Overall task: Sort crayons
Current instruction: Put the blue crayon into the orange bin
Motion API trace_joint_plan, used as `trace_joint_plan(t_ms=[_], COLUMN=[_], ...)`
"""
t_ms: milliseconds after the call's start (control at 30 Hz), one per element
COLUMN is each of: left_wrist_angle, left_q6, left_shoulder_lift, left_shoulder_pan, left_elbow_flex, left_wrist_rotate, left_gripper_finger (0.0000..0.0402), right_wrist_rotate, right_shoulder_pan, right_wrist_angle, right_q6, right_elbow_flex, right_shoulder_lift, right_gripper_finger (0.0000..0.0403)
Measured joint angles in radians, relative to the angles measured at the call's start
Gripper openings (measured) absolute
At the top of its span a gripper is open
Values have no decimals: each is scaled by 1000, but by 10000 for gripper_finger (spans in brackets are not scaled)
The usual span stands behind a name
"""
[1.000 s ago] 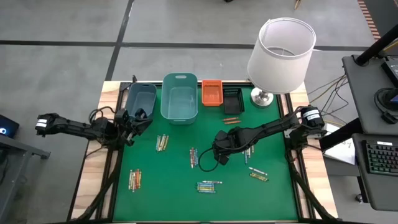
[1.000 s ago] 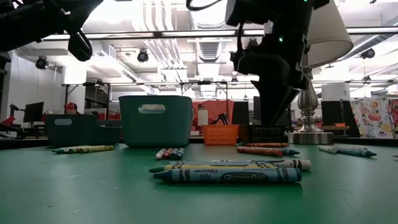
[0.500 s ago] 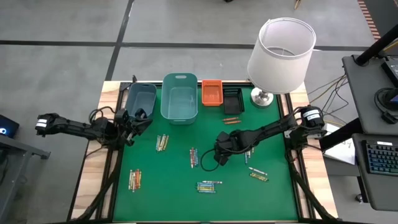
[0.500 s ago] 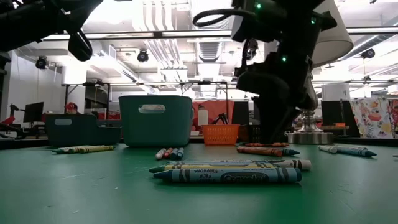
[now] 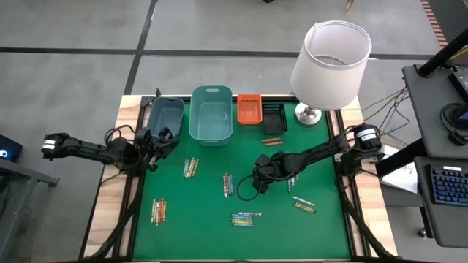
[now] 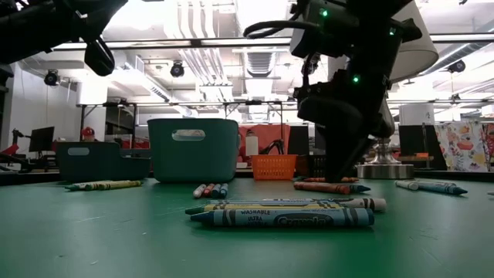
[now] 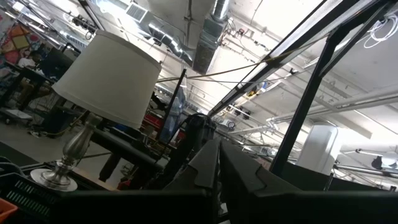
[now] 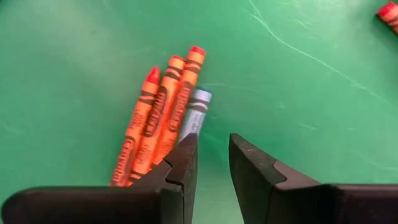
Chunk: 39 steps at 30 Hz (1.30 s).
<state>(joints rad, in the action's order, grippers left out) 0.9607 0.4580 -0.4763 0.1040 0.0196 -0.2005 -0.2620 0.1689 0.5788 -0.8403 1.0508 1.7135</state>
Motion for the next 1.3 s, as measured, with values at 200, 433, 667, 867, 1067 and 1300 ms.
trace_joint_plan(t_ms=[200,433,667,867,1067,1300], left_wrist_angle=[0,0,0,1,0,0], left_q6=[0,0,0,0,0,0], left_shoulder_lift=[0,-2,-5,-7,-8,-8], left_shoulder_pan=[0,0,0,0,0,0], left_elbow_flex=[0,0,0,0,0,0], left_wrist_rotate=[0,0,0,0,0,0], left_gripper_finger=[0,0,0,0,0,0], right_wrist_rotate=[1,97,105,104,90,71], right_shoulder_pan=[-20,-21,-21,-21,-21,-21], right_wrist_angle=[37,23,-7,-34,-38,-42], right_q6=[11,-13,-23,-23,-22,3], right_elbow_flex=[-1,1,1,0,0,1], right_shoulder_lift=[-38,-58,-28,7,25,39], right_gripper_finger=[89,89,105,104,107,84])
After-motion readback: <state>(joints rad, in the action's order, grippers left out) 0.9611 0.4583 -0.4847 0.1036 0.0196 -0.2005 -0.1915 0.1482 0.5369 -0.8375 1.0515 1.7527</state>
